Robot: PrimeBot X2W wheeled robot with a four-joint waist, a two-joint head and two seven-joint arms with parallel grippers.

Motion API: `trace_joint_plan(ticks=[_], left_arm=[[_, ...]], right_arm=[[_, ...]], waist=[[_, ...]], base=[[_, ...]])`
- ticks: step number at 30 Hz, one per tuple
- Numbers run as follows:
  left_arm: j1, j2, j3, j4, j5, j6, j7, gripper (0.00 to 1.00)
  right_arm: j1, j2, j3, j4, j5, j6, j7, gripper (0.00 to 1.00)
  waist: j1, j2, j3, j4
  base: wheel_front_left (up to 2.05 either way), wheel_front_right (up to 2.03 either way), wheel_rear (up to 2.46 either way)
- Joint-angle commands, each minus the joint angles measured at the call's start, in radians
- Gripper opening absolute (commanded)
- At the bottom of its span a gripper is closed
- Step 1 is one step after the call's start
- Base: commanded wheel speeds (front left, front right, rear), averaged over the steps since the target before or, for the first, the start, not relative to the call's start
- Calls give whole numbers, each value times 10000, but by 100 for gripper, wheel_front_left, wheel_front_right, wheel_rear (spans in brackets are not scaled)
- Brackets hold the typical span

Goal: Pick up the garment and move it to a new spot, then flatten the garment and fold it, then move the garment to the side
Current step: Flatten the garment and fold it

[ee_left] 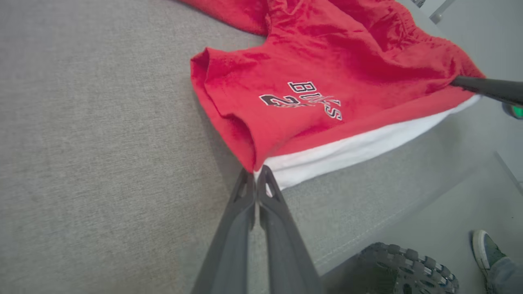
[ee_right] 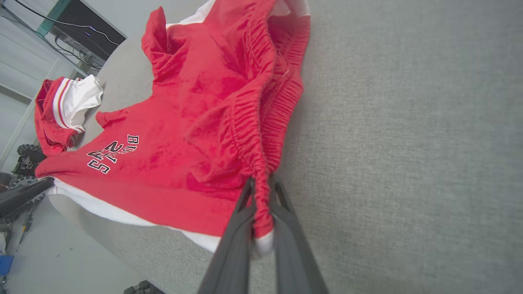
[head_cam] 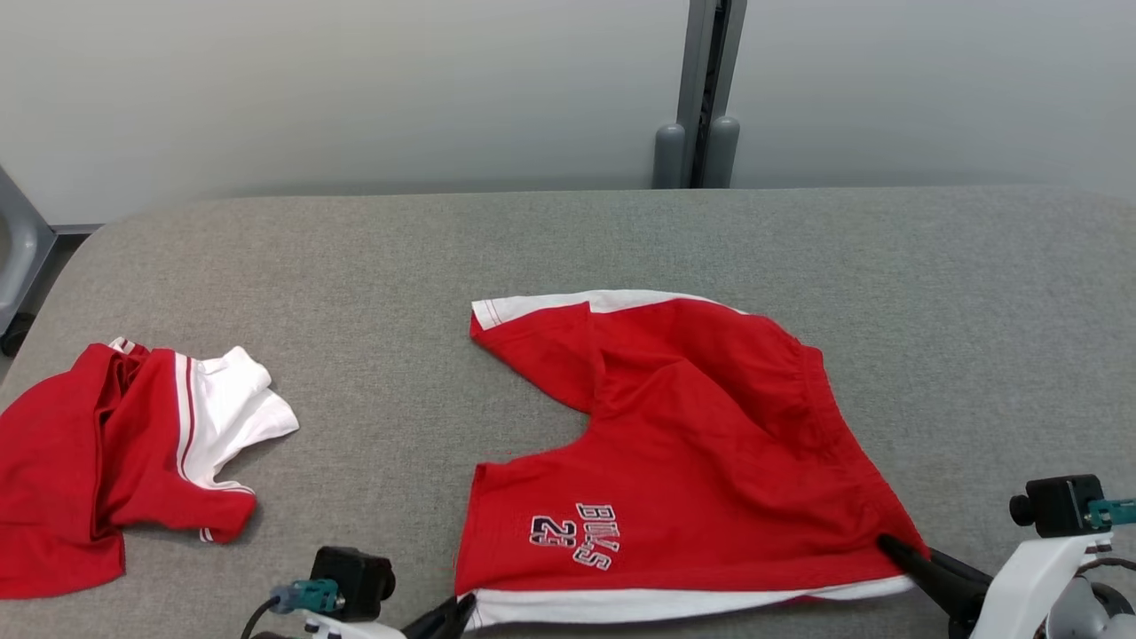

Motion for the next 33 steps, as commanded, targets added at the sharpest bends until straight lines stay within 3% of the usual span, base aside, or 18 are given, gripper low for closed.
trace_joint_plan(ticks=[1,8,15,22,33], left_arm=[[67,119,48,-53,-33,54,63,0],[302,423,-31,-986,-280,144,968,0],[-845,896,-88,-1112,-180,-12,1563,0],[-3432,1515,-12,-258,-809,-210,2423,0],[-8561,2182,-92,1846,-2319,-300,3999,0]], right_arm=[[36,-111,-52,-54,50,21,10,0],[123,-317,-191,-639,-53,21,392,0],[-590,-128,-342,-987,-257,21,1063,0],[-2213,437,-506,-1080,511,22,2401,0],[-6092,1112,-756,-415,1220,22,4305,0]], waist=[[0,0,-30,-32],[0,0,-72,-235],[0,0,297,-396],[0,0,1164,-712],[0,0,3322,-1139]], base=[[0,0,0],[0,0,0],[0,0,0],[0,0,0],[0,0,0]])
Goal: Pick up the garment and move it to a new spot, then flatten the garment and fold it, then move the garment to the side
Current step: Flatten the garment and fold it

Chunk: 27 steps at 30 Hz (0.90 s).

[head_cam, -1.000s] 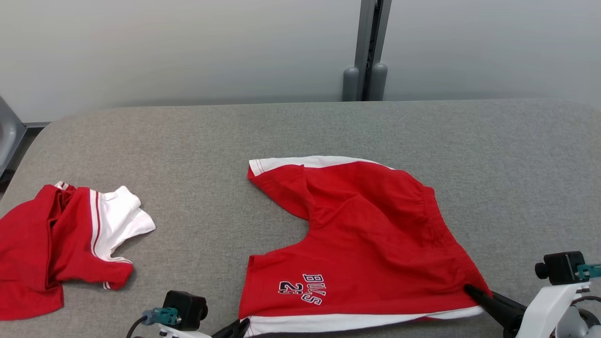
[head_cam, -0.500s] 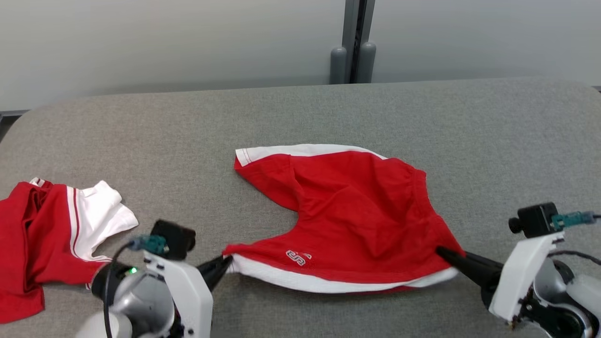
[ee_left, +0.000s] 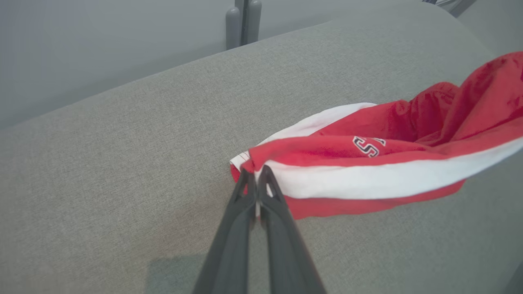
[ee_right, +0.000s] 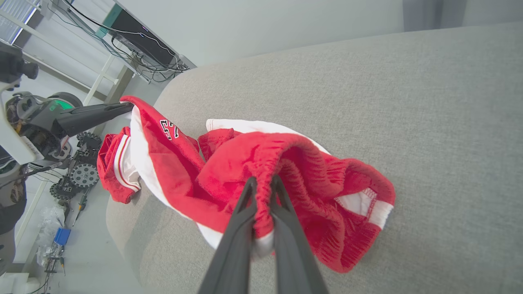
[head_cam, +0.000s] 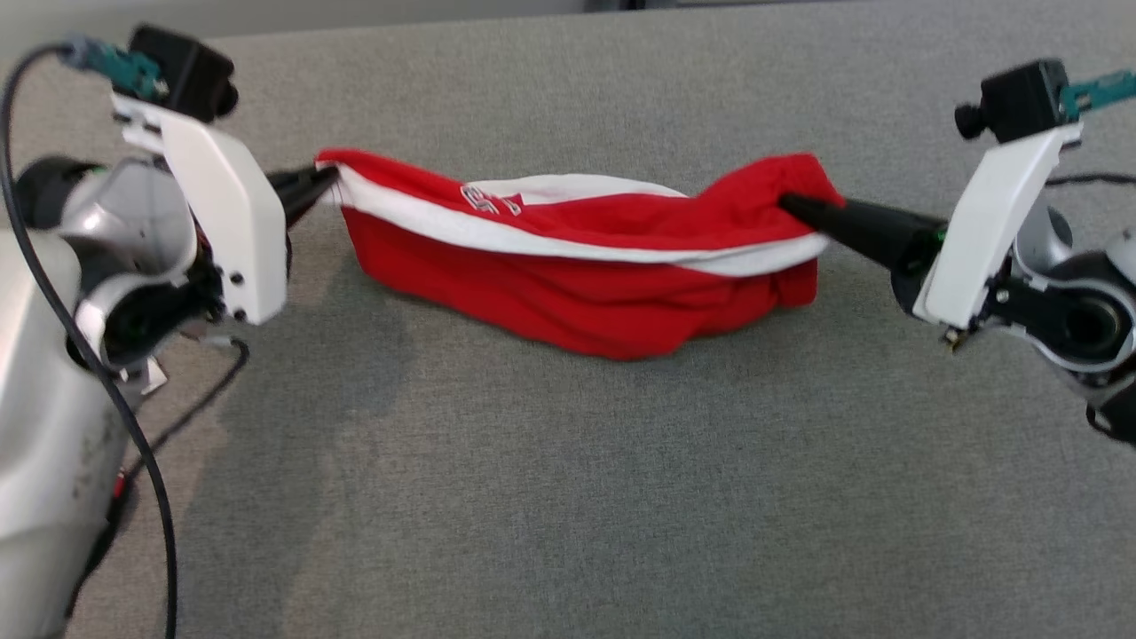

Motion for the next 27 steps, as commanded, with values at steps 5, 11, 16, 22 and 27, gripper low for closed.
trace_joint_plan(ticks=[5,11,16,22,27], left_arm=[[-2851,272,-147,1330,-229,-52,618,0],[-5660,-29,-322,2728,81,-52,149,0],[-7297,-243,-643,3649,322,-52,-572,0],[-9852,-618,-1091,5222,978,-44,-2475,0],[-11277,-906,-1507,6018,1561,-43,-4930,0]], right_arm=[[-2215,493,-192,893,281,24,872,0],[-4421,871,-652,1845,393,24,1286,0],[-5863,1102,-1032,2534,260,24,1063,0],[-7930,1239,-1253,3159,-695,24,-267,0],[-8768,1302,-1428,3184,-1199,24,-2064,0]], waist=[[0,0,1662,-329],[0,0,2773,-315],[0,0,3272,-259],[0,0,3861,-42],[0,0,4048,67]], base=[[0,0,0],[0,0,0],[0,0,0],[0,0,0],[0,0,0]])
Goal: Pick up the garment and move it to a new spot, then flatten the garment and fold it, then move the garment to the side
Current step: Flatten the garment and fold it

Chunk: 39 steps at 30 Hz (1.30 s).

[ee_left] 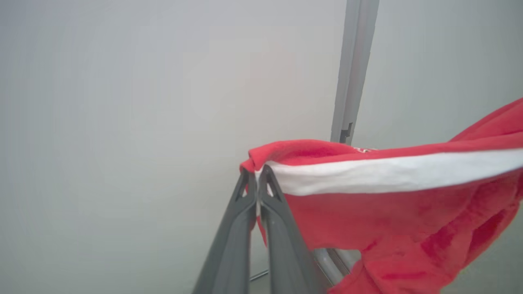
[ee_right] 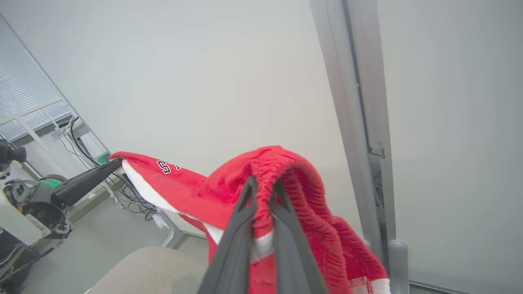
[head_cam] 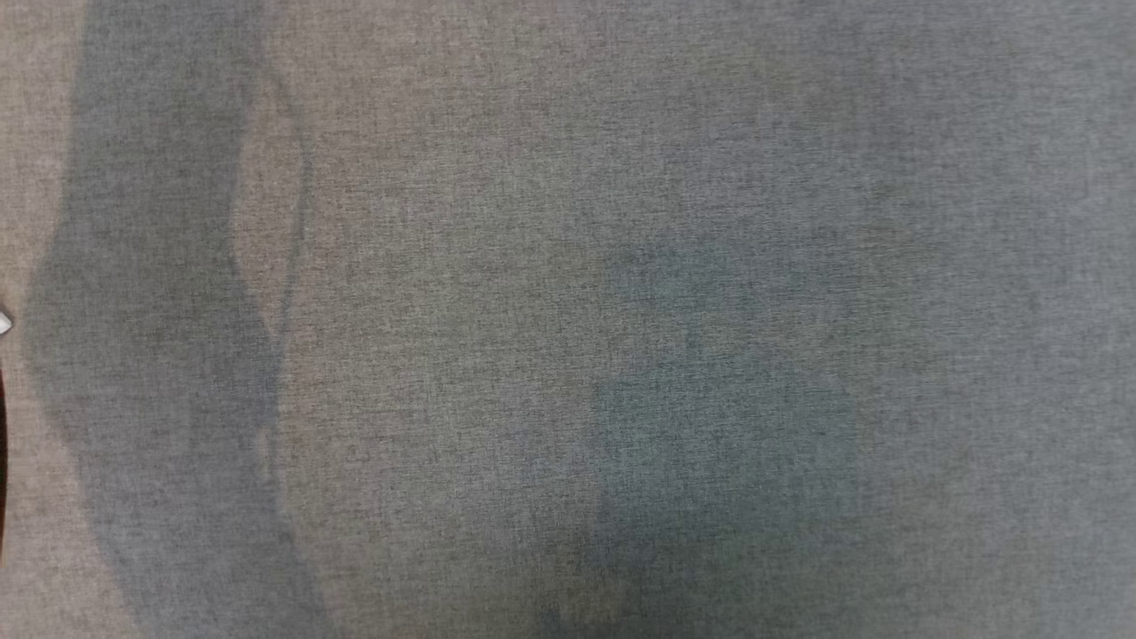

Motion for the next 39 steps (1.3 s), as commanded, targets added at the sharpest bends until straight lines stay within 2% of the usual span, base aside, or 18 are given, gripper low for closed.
trace_joint_plan(ticks=[1,4,8,13,18,25,29,39], left_arm=[[-300,8,-90,168,70,-12,-468,0],[-526,-218,-487,697,-267,-12,-1062,0],[-302,-173,-1356,1096,-883,-12,-830,0],[526,157,-2347,1466,-1843,-11,437,0],[1837,311,-2832,1556,-2929,-9,1618,0],[3974,750,-3616,809,-4133,-10,2825,0],[4826,1080,-3898,363,-4524,-10,3234,0],[7857,2325,-4218,-1971,-5996,-5,3906,0]], right_arm=[[-75,-40,-4,-26,-112,24,-396,0],[87,-85,181,-18,-81,24,-1105,0],[551,-228,766,157,101,24,-1064,0],[1550,-556,1615,-30,366,24,-984,0],[2774,-832,2474,-208,833,23,-783,0],[4483,-1185,3823,-1151,1161,23,-682,0],[5094,-1287,4244,-1338,1383,24,-642,0],[7071,-1421,5131,-1754,2085,24,-387,0]], waist=[[-1,0,39,34],[-1,0,43,68],[-1,0,4,106],[-1,0,-252,192],[-1,0,-864,225],[-1,0,-1979,157],[-1,0,-2480,105],[-1,0,-4427,-61]], base=[[0,0,0],[0,0,0],[0,0,0],[0,0,0],[0,0,0],[0,0,0],[0,0,0],[0,0,0]])
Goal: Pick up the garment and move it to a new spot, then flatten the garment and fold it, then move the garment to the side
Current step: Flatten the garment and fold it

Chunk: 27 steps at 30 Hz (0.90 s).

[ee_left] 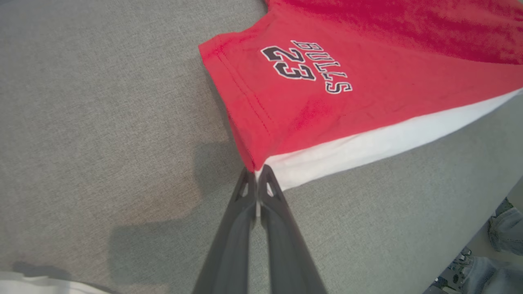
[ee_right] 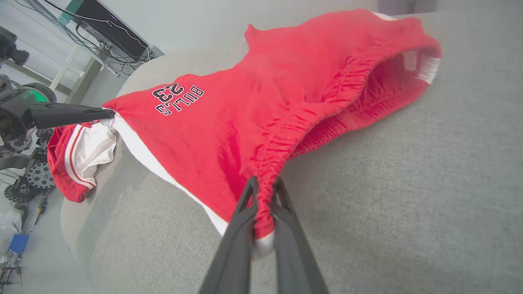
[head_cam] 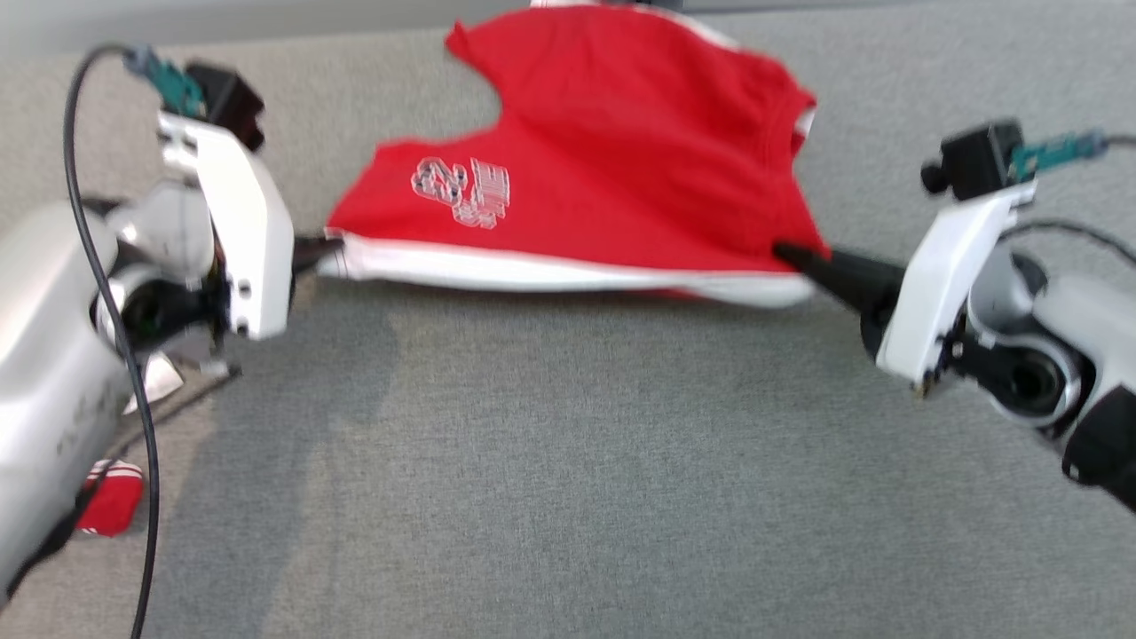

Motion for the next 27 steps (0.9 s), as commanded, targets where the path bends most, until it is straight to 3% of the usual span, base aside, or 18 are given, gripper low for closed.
trace_joint_plan(ticks=[1,10,19,22,27], left_arm=[[251,96,19,-167,-96,44,-9,0],[3339,1706,19,-3633,-1250,1016,144,0],[5816,3513,204,-7142,-2116,2353,-262,0],[6188,3794,213,-7682,-2262,2623,-308,0],[6204,3833,211,-8001,-2317,2793,-222,0]], right_arm=[[247,-100,12,-18,81,24,14,0],[2482,-967,324,-1058,-53,23,53,0],[4173,-2299,400,-2292,-79,14,7,0],[4477,-2555,415,-2473,-187,14,388,0],[4382,-2429,383,-2769,-237,14,695,0]], waist=[[-1,0,-639,-48],[-1,0,-2084,86],[-1,0,-2526,106],[-1,0,-2548,43],[-1,0,-2379,-125]], base=[[0,0,0],[0,0,0],[0,0,0],[0,0,0],[0,0,0]])
